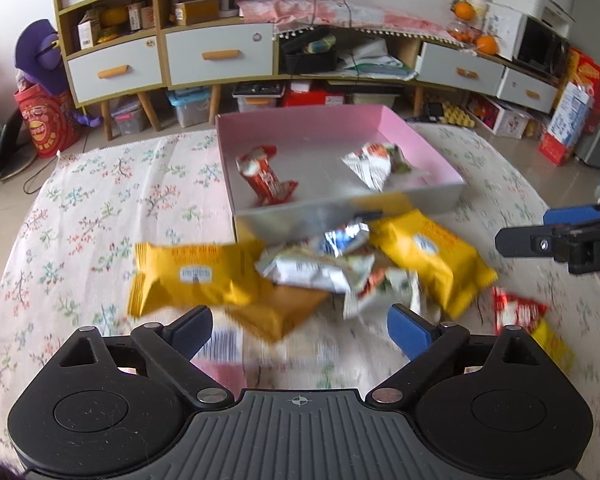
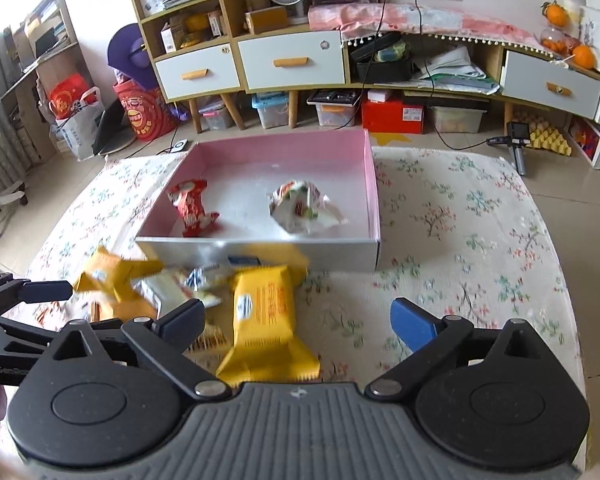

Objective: Organize snacks
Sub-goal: 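Grasp the brown cake packet with the left tool while the right tool grasps the yellow noodle pack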

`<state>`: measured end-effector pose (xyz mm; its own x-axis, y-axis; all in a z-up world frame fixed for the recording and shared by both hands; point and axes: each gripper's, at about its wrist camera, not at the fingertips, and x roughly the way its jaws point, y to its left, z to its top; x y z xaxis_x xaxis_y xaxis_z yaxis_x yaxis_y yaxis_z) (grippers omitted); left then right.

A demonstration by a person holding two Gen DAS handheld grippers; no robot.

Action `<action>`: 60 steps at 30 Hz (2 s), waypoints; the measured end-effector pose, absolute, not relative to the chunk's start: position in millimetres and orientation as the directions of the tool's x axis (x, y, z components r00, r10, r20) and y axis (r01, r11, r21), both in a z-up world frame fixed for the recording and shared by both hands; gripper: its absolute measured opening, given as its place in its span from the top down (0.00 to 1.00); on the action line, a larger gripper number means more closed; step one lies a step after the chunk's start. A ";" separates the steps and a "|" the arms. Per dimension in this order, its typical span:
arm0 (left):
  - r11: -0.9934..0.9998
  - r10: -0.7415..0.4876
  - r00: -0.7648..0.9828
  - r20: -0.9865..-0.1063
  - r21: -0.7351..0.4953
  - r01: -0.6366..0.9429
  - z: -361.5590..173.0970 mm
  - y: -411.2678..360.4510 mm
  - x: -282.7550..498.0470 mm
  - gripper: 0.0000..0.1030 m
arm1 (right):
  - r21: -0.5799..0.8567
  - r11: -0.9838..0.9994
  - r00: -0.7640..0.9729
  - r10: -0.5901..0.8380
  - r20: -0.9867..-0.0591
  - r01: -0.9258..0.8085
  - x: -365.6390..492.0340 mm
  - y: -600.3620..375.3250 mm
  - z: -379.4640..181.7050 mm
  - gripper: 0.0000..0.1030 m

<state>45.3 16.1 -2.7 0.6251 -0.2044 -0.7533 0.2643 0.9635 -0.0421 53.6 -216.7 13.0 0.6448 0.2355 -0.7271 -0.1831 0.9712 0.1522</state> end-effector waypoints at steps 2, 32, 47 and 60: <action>0.956 -0.213 0.620 -0.755 -0.029 0.292 -5.7 14.1 36.2 0.07 | 0.139 0.973 0.640 0.227 -0.734 -0.185 48.7 -219.5 9.7 0.03; 0.681 -0.570 0.461 -0.680 -0.078 0.728 -49.5 -34.5 -63.2 0.04 | 0.038 0.923 0.685 0.311 -0.658 -0.382 -44.7 -253.2 -49.2 0.00; 0.650 -0.560 0.444 -0.700 -0.039 0.759 -63.0 -46.6 -69.2 0.12 | -0.024 0.882 0.673 0.342 -0.656 -0.471 -57.7 -234.7 -64.9 0.00; 0.653 -0.536 0.436 -0.723 -0.027 0.757 -57.3 -48.1 -69.1 0.57 | -0.026 0.881 0.668 0.338 -0.664 -0.472 -56.4 -232.4 -63.0 0.10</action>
